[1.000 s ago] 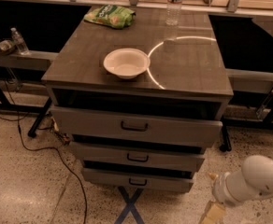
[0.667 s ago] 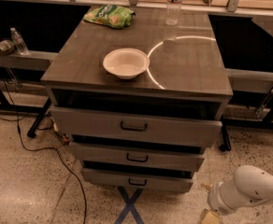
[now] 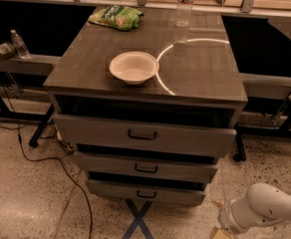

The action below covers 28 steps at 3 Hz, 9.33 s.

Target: Open bottom drawer

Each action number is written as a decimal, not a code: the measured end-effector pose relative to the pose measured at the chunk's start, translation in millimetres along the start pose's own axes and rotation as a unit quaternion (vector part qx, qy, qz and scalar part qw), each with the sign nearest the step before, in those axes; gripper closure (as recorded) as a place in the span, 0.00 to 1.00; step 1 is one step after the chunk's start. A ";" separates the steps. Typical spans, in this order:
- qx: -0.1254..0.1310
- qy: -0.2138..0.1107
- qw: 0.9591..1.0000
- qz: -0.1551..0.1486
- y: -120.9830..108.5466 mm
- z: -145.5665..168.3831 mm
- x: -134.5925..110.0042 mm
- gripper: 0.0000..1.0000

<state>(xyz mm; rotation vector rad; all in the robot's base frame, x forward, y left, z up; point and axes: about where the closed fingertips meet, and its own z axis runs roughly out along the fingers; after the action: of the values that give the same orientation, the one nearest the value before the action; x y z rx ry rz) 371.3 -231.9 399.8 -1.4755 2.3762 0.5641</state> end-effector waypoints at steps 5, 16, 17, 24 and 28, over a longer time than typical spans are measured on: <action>-0.033 -0.157 0.985 0.058 -35.6 197.0 -4.2 0.00; 0.116 -0.173 0.968 -0.139 -147.7 246.5 -59.6 0.40; 0.117 -0.168 0.969 -0.138 -143.4 246.1 -53.7 0.63; 0.024 -0.075 0.994 -0.079 -29.9 226.1 -4.5 0.00; 0.023 -0.066 0.993 -0.100 -15.7 202.8 -24.9 0.00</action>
Offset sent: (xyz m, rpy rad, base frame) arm 0.0347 0.0348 -0.1281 0.2414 -0.0796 -0.1423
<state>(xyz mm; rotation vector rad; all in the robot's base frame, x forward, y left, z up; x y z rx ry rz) 403.7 -123.4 229.0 -1.5815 2.0974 0.5357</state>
